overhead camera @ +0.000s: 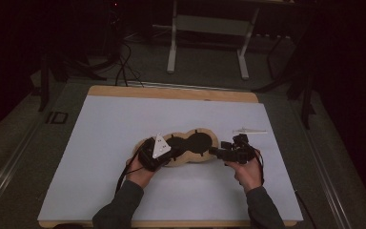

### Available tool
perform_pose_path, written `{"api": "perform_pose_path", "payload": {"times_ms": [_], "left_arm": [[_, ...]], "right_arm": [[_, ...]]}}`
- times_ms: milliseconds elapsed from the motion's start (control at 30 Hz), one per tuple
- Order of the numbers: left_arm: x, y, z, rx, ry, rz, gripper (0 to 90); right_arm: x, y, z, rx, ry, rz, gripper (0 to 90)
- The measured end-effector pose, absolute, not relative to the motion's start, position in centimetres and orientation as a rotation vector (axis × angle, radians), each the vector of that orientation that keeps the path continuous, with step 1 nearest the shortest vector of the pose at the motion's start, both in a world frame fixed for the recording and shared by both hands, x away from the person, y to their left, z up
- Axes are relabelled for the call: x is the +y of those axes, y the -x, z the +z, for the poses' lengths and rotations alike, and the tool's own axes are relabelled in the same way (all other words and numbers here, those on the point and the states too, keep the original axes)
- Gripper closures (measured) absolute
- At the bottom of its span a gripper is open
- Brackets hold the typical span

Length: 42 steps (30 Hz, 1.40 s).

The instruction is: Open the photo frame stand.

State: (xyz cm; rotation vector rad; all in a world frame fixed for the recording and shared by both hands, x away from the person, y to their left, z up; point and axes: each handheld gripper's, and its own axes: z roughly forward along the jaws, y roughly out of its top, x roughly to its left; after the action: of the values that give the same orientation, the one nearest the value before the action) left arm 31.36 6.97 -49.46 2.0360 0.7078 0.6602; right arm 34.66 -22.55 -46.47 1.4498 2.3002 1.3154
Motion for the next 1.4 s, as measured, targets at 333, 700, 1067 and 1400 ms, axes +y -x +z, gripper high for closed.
{"api": "perform_pose_path", "payload": {"times_ms": [333,700,1067,1400], "left_arm": [[7.5,-31.1,-49.6,0.701,-2.003,0.658,74.1],[8.0,-30.8,-49.9,0.680,-1.986,0.657,75.4],[9.1,-29.9,-49.8,0.681,-1.915,0.641,74.5],[10.0,-28.8,-49.4,0.712,-1.912,0.579,64.6]], "right_arm": [[-22.1,-36.5,-47.0,2.357,-1.566,1.389,27.7],[-22.3,-38.1,-48.4,2.463,-1.729,1.482,34.3],[-22.0,-37.4,-47.3,2.447,-1.675,1.569,43.5],[-21.8,-36.9,-46.4,2.434,-1.607,1.620,50.7]]}}
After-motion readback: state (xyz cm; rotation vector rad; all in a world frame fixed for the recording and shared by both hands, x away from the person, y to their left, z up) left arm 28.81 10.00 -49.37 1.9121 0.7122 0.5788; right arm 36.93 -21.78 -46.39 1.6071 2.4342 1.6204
